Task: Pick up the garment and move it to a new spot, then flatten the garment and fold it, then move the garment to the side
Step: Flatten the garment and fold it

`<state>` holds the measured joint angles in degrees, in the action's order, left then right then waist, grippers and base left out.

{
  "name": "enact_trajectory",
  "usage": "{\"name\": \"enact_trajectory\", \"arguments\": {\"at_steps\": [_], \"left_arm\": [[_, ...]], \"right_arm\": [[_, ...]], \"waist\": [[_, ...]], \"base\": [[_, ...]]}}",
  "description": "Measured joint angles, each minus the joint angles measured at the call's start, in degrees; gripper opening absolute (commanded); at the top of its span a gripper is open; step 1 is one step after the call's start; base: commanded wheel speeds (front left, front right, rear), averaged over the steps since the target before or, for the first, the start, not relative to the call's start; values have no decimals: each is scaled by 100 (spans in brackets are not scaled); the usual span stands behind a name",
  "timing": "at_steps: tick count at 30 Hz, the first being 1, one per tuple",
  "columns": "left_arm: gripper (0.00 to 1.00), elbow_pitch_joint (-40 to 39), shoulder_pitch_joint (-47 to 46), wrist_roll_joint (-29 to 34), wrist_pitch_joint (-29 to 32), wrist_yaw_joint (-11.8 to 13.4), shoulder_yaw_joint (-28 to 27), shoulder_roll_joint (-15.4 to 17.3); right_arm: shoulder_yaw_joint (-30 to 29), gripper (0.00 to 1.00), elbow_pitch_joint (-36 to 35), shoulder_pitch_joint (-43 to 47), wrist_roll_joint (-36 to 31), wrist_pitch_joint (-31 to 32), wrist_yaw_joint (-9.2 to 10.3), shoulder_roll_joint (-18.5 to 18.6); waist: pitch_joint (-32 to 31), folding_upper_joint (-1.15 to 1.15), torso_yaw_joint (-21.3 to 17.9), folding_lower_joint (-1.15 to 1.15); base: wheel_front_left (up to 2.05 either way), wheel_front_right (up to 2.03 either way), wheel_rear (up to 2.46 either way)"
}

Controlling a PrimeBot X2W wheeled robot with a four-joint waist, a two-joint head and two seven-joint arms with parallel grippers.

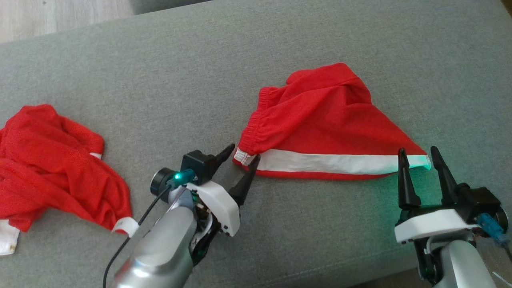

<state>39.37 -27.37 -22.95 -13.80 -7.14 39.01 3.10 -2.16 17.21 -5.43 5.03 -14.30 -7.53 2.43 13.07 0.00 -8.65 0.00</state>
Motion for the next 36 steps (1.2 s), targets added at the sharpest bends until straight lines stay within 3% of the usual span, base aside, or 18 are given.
{"name": "enact_trajectory", "arguments": {"at_steps": [1,3,10,22,36], "left_arm": [[90,34,-2,-33,-11,0,57,8],[0,99,-2,-98,-19,0,129,12],[0,68,-75,-209,-42,0,125,35],[0,-378,125,-181,-48,0,-32,56],[0,-458,142,-82,-48,0,-84,51]], "right_arm": [[-5,100,0,0,0,-1,0,0],[-14,100,0,-1,0,-1,0,0],[-107,100,153,0,-125,-1,0,-1],[-710,100,1168,-40,-234,63,0,-1],[-463,100,1726,-465,-35,52,0,0]], "waist": [[1,0,0,0],[-2,0,3,0],[-76,0,50,0],[-197,0,165,0],[-162,0,229,0]], "base": [[0,0,0],[0,0,0],[0,0,0],[0,0,0],[0,0,0]]}}
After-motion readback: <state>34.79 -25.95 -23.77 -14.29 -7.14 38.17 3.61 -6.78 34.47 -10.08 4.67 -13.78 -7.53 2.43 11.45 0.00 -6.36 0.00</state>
